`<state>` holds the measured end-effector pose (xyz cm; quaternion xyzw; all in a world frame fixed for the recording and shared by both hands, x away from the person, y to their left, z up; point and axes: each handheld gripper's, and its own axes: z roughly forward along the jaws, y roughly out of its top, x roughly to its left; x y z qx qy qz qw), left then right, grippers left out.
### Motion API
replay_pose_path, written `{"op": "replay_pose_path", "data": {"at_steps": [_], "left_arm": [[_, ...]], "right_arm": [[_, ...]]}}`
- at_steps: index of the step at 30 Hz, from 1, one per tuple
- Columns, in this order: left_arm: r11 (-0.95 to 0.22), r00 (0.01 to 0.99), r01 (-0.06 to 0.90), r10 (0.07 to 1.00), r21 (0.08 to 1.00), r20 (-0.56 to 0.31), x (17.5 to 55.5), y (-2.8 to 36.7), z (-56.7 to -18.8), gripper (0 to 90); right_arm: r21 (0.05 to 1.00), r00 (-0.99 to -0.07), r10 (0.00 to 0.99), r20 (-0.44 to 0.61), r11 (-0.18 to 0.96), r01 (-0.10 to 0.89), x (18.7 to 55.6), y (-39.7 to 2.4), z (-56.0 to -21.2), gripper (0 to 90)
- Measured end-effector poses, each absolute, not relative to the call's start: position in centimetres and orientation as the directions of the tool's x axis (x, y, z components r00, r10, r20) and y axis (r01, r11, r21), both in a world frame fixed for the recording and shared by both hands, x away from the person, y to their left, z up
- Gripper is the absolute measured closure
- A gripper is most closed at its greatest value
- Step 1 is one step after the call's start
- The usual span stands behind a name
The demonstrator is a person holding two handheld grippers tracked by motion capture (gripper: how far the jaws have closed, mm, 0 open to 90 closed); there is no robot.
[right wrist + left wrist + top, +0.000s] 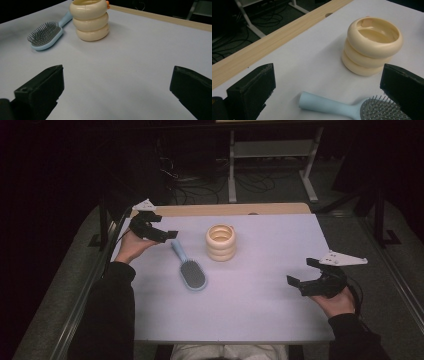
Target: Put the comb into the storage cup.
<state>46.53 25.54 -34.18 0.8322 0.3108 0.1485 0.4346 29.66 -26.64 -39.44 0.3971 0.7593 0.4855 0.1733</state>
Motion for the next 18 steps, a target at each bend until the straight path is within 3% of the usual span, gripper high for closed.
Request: {"op": "replay_pose_path", "data": {"at_steps": [9, 18], "left_arm": [[-0.416, 0.777, 0.364, 0.629, 0.833, -0.026, 47.0, 23.7, -34.6, 7.6], [-0.448, 0.778, 0.361, 0.628, 0.818, 0.001, 47.4, 22.6, -35.5, 24.5]], "right_arm": [[0.885, -0.627, 0.768, 0.129, 0.196, 0.422, 29.5, -26.9, -39.1, 0.0], [0.881, -0.637, 0.760, 0.129, 0.207, 0.426, 29.5, -26.7, -39.2, 0.0]]}}
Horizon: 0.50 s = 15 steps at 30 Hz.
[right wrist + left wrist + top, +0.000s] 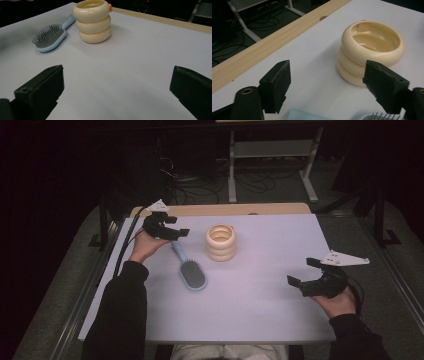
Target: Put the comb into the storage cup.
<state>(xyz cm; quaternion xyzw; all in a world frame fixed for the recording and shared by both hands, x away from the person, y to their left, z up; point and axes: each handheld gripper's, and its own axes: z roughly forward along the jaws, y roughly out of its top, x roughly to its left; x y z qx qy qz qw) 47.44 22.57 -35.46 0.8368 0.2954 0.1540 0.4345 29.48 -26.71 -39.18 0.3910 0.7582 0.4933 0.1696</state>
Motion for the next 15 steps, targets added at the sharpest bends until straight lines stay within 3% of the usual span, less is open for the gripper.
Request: {"op": "replay_pose_path", "data": {"at_steps": [8, 11, 15], "left_arm": [[-0.498, 0.751, 0.411, 0.660, 0.764, 0.026, 48.4, 22.0, -37.3, 47.7], [-0.522, 0.733, 0.437, 0.679, 0.733, 0.046, 48.6, 21.7, -38.0, 63.7], [-0.553, 0.743, 0.439, 0.666, 0.709, 0.059, 48.6, 21.4, -38.9, 69.9]], "right_arm": [[0.877, -0.639, 0.759, 0.128, 0.215, 0.431, 29.5, -26.6, -39.2, 0.0], [0.875, -0.642, 0.756, 0.128, 0.218, 0.432, 29.5, -26.6, -39.3, 0.0], [0.874, -0.643, 0.755, 0.128, 0.221, 0.433, 29.6, -26.5, -39.3, 0.0]]}}
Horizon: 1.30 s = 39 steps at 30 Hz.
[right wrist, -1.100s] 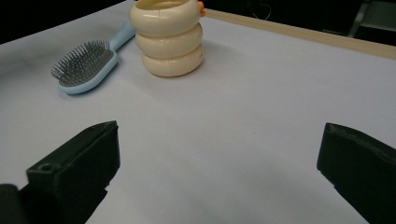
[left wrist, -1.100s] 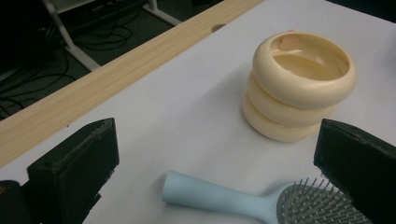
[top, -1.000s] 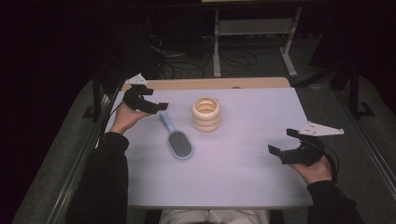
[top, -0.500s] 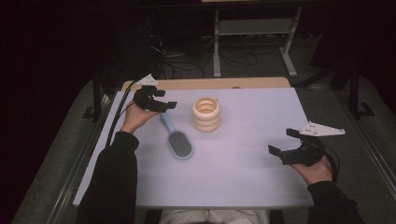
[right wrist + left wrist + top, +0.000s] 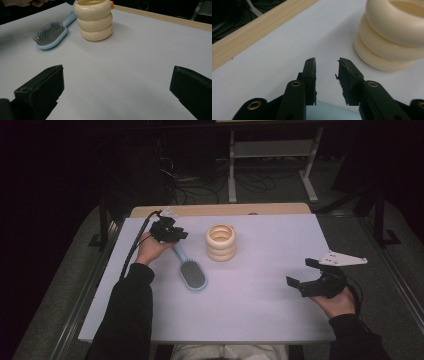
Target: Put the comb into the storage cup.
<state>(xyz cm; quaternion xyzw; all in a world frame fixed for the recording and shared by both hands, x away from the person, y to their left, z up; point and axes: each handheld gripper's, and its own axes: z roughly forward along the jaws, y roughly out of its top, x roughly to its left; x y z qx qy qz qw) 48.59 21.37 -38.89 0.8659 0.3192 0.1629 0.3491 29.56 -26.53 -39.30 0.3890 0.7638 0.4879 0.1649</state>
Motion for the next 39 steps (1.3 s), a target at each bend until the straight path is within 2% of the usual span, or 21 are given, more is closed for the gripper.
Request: {"op": "replay_pose_path", "data": {"at_steps": [2, 4, 6, 15, 27, 34, 39], "left_arm": [[-0.583, 0.754, 0.419, 0.651, 0.696, 0.091, 48.5, 21.1, -39.3, 74.0], [-0.617, 0.768, 0.407, 0.631, 0.673, 0.114, 48.4, 20.9, -39.5, 84.6], [-0.626, 0.783, 0.424, 0.616, 0.654, 0.083, 48.5, 20.7, -39.8, 90.0], [-0.622, 0.783, 0.468, 0.622, 0.628, 0.032, 48.8, 20.5, -41.0, 90.0], [-0.622, 0.753, 0.494, 0.656, 0.607, 0.058, 49.2, 20.3, -42.3, 90.0], [-0.575, 0.718, 0.533, 0.695, 0.621, 0.026, 49.4, 21.4, -43.2, 90.0], [-0.581, 0.712, 0.552, 0.702, 0.598, 0.025, 49.2, 21.9, -43.7, 90.0]], "right_arm": [[0.873, -0.643, 0.755, 0.128, 0.223, 0.435, 29.6, -26.5, -39.3, 0.0], [0.871, -0.643, 0.755, 0.128, 0.225, 0.437, 29.6, -26.4, -39.3, 0.0], [0.869, -0.644, 0.754, 0.126, 0.229, 0.438, 29.6, -26.4, -39.4, 0.0], [0.861, -0.648, 0.750, 0.130, 0.238, 0.449, 29.7, -26.3, -39.5, 0.0], [0.863, -0.641, 0.757, 0.129, 0.233, 0.448, 29.7, -26.3, -39.6, 0.0], [0.866, -0.643, 0.755, 0.128, 0.230, 0.443, 29.6, -26.3, -39.6, 0.0], [0.864, -0.643, 0.755, 0.126, 0.235, 0.446, 29.6, -26.3, -39.6, 0.0]]}}
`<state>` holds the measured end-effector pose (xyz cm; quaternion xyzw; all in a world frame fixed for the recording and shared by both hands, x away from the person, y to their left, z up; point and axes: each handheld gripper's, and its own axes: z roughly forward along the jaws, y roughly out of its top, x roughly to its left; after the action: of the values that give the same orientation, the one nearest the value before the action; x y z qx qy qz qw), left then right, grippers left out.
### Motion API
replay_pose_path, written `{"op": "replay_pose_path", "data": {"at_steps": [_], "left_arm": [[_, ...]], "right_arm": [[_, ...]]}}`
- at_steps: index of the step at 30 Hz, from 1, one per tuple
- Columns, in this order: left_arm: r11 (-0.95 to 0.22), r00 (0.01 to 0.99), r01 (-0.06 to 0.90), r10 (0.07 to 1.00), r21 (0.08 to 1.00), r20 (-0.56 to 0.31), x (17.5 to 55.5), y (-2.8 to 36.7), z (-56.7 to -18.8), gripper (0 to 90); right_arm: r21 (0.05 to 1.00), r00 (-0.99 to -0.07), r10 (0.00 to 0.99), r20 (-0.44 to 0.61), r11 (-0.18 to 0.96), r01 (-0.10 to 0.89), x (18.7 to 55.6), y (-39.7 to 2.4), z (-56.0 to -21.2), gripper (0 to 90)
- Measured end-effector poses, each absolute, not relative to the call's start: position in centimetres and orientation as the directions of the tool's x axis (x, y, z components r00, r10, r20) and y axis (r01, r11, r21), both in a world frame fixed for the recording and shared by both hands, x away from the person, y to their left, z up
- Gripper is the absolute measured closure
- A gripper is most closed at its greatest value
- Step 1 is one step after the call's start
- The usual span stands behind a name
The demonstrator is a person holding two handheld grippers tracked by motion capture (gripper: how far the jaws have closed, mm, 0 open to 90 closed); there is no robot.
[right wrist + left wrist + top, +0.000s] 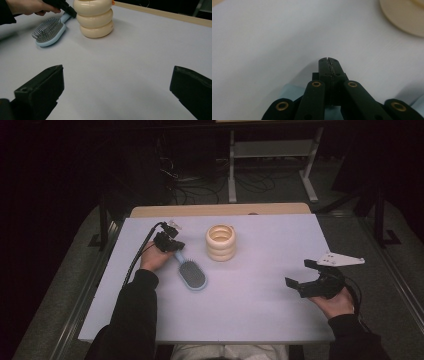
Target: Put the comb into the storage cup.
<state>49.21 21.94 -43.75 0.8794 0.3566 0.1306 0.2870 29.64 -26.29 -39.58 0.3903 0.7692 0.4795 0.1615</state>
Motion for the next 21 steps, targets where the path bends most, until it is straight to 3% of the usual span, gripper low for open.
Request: {"op": "replay_pose_path", "data": {"at_steps": [21], "left_arm": [[-0.535, 0.704, 0.559, 0.709, 0.634, -0.023, 47.2, 25.3, -43.7, 90.0]], "right_arm": [[0.848, -0.645, 0.755, 0.120, 0.260, 0.462, 29.7, -25.9, -39.9, 0.0]]}}
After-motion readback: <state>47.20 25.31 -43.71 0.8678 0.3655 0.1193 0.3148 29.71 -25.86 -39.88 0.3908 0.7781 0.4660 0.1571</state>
